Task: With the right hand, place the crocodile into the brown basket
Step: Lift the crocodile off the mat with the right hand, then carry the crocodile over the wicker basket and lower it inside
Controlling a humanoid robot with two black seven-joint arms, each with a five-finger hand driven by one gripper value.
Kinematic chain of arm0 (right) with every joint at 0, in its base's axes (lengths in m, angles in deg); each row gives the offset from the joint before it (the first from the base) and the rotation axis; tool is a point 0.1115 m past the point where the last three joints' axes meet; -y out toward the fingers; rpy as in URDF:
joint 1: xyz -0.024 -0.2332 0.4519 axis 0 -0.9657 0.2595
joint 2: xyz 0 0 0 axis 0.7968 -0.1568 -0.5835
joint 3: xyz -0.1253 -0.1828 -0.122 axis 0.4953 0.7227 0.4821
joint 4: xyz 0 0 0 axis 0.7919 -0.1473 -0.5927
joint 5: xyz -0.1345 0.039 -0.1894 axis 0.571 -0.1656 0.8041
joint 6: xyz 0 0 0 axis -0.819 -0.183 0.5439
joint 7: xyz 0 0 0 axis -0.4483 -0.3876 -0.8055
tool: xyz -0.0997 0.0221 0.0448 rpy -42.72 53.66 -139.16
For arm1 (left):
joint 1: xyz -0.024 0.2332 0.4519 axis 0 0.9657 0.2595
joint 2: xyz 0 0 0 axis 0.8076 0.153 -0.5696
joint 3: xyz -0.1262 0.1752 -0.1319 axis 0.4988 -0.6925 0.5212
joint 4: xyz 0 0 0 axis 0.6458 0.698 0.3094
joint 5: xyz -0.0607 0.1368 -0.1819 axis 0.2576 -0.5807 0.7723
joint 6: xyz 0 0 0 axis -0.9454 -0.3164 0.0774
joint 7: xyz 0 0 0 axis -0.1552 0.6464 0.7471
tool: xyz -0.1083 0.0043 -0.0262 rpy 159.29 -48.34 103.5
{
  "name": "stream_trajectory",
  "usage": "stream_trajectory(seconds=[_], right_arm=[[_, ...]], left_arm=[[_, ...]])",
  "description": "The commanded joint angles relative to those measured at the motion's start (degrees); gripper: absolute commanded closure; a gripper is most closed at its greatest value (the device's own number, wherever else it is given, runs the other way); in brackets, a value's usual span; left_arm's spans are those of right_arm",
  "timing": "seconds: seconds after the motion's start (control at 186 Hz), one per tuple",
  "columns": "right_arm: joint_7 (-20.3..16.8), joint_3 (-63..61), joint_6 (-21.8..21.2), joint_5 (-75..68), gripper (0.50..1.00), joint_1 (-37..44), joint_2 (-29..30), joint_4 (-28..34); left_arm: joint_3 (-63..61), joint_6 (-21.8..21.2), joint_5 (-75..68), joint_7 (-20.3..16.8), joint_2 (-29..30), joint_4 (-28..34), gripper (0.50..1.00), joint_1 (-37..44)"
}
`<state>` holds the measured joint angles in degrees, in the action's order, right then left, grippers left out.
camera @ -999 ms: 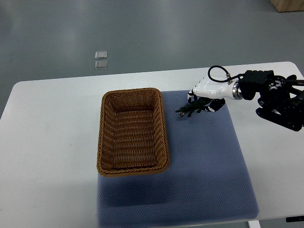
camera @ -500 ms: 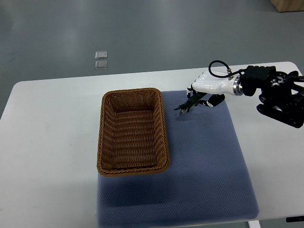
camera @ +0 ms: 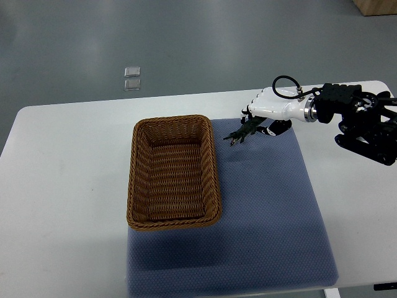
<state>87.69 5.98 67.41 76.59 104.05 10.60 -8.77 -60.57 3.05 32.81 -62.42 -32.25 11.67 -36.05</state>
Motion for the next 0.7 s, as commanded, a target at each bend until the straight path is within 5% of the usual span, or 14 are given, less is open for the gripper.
stream_trajectory(seconds=[0.0,0.333,0.693], right_arm=[[0.93,-0.19,1.09,-1.13,1.000,0.19,-0.61,0.09],[2.43,-7.31,1.27,-1.75,1.000,0.10,-0.61,0.62],[3.92,-11.44,1.62,-1.66,1.000,-0.08,4.14,11.34]], left_arm=[[0.00,0.02,0.00,0.00,0.00,0.00,0.500,0.00],[0.00,0.02,0.00,0.00,0.00,0.00,0.500,0.00],[0.00,-0.07,0.00,0.00,0.00,0.00,0.500,0.00]])
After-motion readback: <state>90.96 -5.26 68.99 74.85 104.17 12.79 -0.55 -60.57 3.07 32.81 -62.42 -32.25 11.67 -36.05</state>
